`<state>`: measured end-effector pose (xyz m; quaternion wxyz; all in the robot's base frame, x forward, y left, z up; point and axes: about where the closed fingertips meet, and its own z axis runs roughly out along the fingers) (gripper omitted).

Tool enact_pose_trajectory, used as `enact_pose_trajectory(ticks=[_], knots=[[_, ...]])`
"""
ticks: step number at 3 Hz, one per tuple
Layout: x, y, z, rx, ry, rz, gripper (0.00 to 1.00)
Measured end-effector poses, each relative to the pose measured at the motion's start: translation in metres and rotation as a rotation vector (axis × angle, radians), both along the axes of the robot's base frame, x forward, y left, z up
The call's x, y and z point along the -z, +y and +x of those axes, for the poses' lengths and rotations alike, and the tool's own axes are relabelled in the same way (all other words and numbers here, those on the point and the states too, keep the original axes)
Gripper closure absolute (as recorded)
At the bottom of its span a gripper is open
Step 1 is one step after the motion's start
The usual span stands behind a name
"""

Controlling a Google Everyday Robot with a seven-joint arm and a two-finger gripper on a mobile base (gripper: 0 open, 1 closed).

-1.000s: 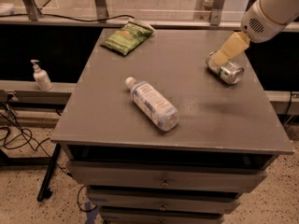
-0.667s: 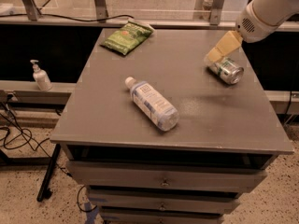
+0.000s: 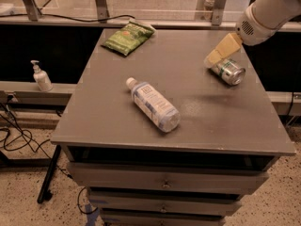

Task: Place 7up can upright

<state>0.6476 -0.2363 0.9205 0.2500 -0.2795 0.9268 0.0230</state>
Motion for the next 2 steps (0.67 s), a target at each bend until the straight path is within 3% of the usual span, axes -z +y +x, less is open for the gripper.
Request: enact_pose_trajectory(ticks=[2], knots=[[0.015, 0.004, 0.040, 0.124, -0.007, 0.000, 0.00]])
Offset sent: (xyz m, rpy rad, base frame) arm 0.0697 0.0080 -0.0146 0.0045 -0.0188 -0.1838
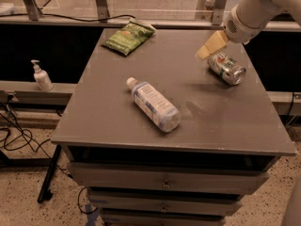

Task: Place 7up can upright

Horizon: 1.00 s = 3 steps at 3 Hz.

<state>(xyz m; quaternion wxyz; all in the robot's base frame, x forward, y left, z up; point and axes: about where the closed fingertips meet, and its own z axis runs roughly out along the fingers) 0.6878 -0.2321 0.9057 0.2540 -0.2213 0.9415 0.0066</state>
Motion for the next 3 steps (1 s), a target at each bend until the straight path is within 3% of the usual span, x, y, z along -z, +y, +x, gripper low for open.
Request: enact_pose_trajectory(ticks=[1, 3], knots=[[0.017, 0.003, 0.016, 0.005, 0.033, 0.012, 0.00], [0.063, 0.001, 0.024, -0.007, 0.131, 0.039, 0.00]])
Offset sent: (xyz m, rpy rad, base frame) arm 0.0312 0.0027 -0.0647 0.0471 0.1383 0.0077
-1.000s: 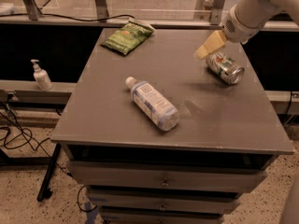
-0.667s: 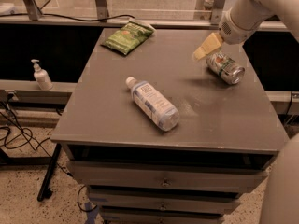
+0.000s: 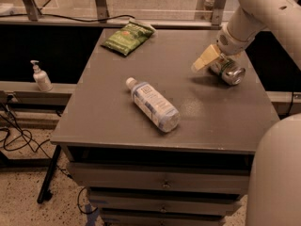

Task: Place 7up can upright

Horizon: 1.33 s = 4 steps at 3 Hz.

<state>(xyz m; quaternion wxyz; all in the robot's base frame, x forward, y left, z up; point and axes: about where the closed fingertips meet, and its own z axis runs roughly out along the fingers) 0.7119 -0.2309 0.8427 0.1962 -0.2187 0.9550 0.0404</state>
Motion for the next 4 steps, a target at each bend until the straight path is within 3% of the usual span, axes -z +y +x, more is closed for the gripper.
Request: enact_pose_trajectory(ticks=[1, 2, 3, 4], knots=[[0.010, -0.008, -0.001, 0.008, 0.014, 0.007, 0.17], [0.003, -0.013, -0.002, 0.019, -0.005, 0.033, 0.39], [-0.030, -0.013, -0.001, 0.021, -0.082, 0.086, 0.63], [-0.068, -0.009, -0.002, 0.000, -0.197, 0.211, 0.87]])
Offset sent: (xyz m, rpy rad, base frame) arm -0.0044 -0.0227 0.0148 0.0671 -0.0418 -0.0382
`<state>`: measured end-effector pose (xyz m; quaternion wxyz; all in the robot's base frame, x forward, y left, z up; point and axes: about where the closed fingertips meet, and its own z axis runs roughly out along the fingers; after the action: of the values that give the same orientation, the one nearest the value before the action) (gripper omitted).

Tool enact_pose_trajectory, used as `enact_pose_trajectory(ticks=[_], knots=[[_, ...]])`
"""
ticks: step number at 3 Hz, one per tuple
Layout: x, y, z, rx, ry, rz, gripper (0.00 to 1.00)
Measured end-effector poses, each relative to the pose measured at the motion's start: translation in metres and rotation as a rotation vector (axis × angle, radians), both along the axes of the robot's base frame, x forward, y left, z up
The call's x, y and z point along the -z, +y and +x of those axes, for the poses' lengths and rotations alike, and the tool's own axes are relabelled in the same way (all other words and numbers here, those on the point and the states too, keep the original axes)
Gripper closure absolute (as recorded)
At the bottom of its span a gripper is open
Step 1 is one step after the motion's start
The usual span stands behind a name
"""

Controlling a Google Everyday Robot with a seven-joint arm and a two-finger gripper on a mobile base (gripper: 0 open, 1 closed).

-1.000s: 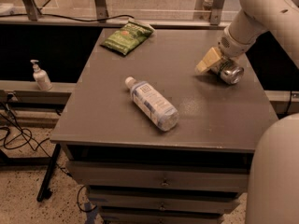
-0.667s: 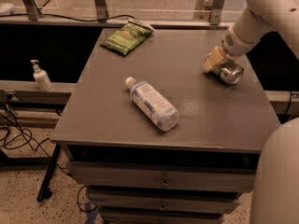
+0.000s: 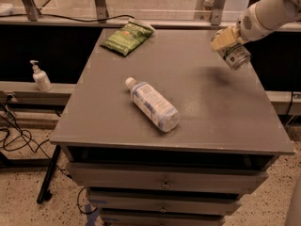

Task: Place 7up can upright

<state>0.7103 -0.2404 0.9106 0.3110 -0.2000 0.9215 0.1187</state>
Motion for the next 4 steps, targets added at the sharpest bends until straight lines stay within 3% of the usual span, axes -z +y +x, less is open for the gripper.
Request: enact_pose_trajectory(ticks=[1, 2, 3, 4], knots=[[-0.022, 0.002, -0.001, -0.049, -0.121, 0.175, 1.00], [-0.037, 0.000, -0.009, -0.125, -0.275, 0.385, 1.00], [-0.044, 0.000, -0.018, -0.195, -0.393, 0.542, 1.00], [-0.050, 0.011, -0.019, -0.226, -0.413, 0.557, 1.00]])
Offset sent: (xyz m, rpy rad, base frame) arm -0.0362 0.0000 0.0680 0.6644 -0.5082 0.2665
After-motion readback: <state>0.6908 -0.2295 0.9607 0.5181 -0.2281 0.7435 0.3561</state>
